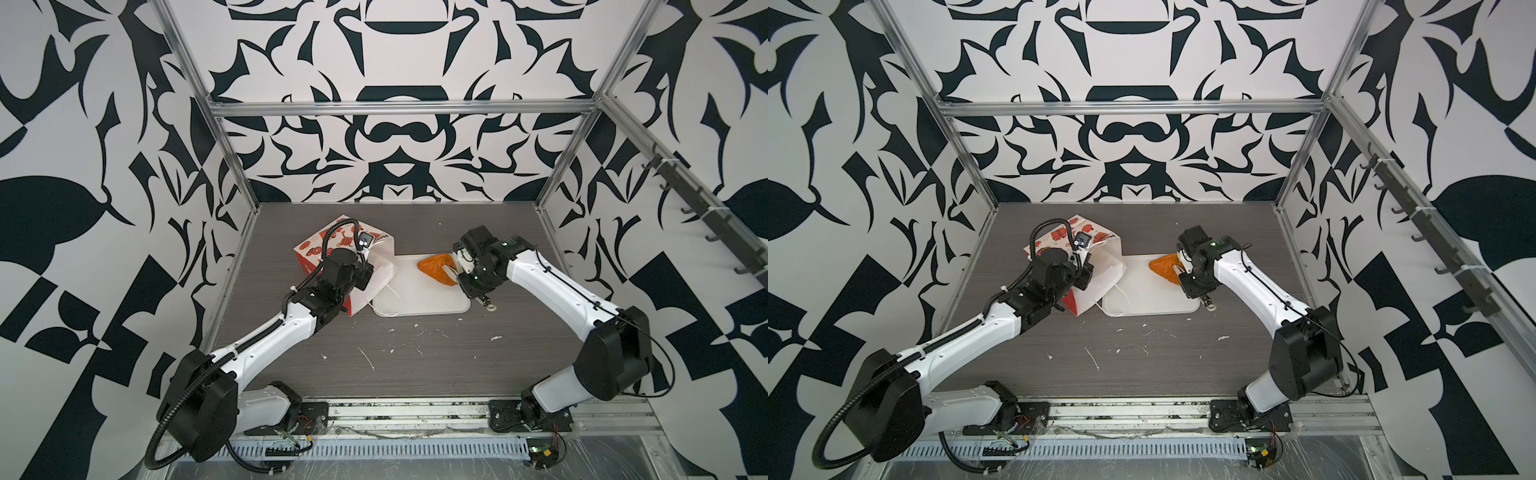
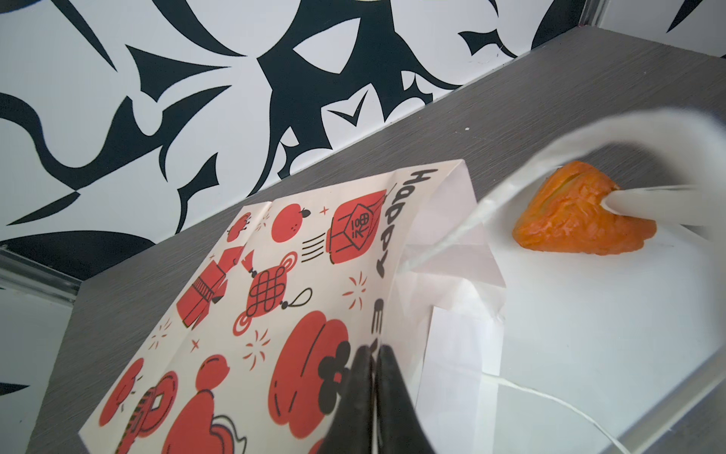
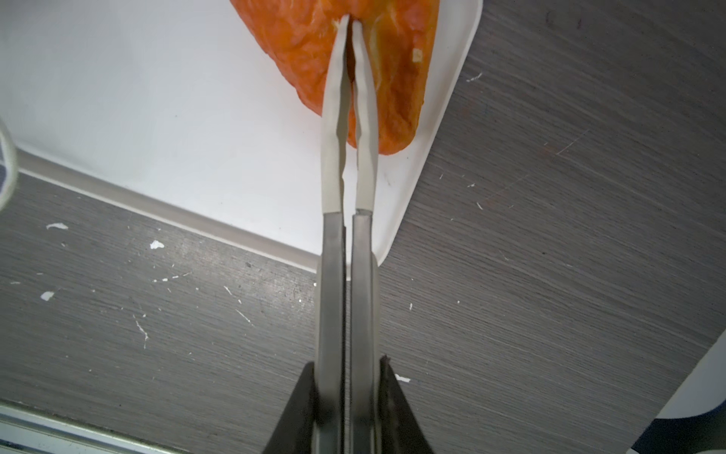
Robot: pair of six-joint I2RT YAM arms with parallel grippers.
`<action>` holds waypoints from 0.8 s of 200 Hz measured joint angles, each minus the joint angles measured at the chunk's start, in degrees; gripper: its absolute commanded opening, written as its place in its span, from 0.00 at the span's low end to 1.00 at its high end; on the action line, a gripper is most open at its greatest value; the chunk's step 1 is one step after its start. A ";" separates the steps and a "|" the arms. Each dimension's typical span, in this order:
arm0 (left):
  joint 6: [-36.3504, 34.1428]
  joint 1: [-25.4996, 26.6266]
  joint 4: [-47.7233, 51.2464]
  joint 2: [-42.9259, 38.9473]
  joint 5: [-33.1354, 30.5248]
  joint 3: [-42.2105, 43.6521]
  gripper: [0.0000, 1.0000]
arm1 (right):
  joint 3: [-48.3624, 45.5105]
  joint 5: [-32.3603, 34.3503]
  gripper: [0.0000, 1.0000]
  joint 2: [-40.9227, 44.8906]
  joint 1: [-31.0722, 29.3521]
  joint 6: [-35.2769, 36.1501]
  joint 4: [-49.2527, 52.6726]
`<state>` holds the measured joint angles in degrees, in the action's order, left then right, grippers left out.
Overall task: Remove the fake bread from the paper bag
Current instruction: 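Lower the bread onto the white tray and open the tongs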
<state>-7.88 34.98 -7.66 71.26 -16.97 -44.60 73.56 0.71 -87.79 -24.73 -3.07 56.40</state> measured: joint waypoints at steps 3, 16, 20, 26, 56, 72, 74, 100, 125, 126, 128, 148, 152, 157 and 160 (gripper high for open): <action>0.02 0.00 -0.02 0.00 0.02 0.07 0.09 | 0.04 -0.11 0.16 -0.15 0.09 -0.02 -0.13; 0.13 0.00 -0.09 0.02 0.09 0.13 0.09 | 0.22 -0.79 0.16 -0.90 0.76 -0.35 -0.50; 0.15 0.00 -0.17 0.04 0.09 0.13 0.09 | 0.22 -1.01 0.17 -1.07 0.90 -0.46 -0.63; 0.17 0.00 -0.26 0.04 0.09 0.13 0.09 | 0.22 -1.38 0.17 -1.31 1.20 -0.68 -0.83; 0.37 0.00 -0.37 0.13 0.13 0.13 0.09 | 0.22 -2.73 0.17 -1.95 2.84 -1.42 -1.27; 0.39 0.00 -0.83 0.28 0.20 0.17 0.09 | 0.22 -3.21 0.17 -1.95 3.76 -1.79 -1.36; 0.39 0.00 -0.92 0.31 0.22 0.17 0.09 | 0.22 -3.26 0.18 -1.95 3.85 -1.84 -1.36; 0.42 0.00 -1.57 0.63 0.28 0.28 0.09 | 0.31 -4.26 0.18 -2.12 5.33 -2.62 -1.38; 0.46 0.00 -2.36 0.79 0.37 0.92 0.09 | 0.66 -5.53 0.19 -3.21 5.81 -2.84 -1.51; 0.46 0.00 -2.38 0.79 0.37 0.92 0.09 | 0.66 -5.55 0.19 -3.26 5.81 -2.84 -1.53; 0.48 0.00 -2.43 0.81 0.39 0.98 0.09 | 0.70 -5.62 0.19 -3.39 5.86 -2.84 -1.57; 0.52 0.00 -2.64 1.03 0.50 1.11 0.09 | 0.96 -5.92 0.23 -4.85 5.88 -3.04 -2.19; 0.52 -0.02 -2.71 1.05 0.50 1.11 0.09 | 1.07 -5.95 0.24 -5.20 5.88 -3.06 -2.27; 0.52 -0.02 -2.80 1.07 0.52 1.11 0.09 | 1.18 -5.97 0.26 -5.49 5.90 -3.08 -2.32; 0.55 -0.04 -2.82 1.07 0.52 1.11 0.09 | 1.27 -5.99 0.27 -5.73 5.90 -3.08 -2.36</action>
<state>-7.33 34.94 -10.48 72.34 -16.45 -43.48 74.83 -5.28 -93.51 -18.83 -6.15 54.04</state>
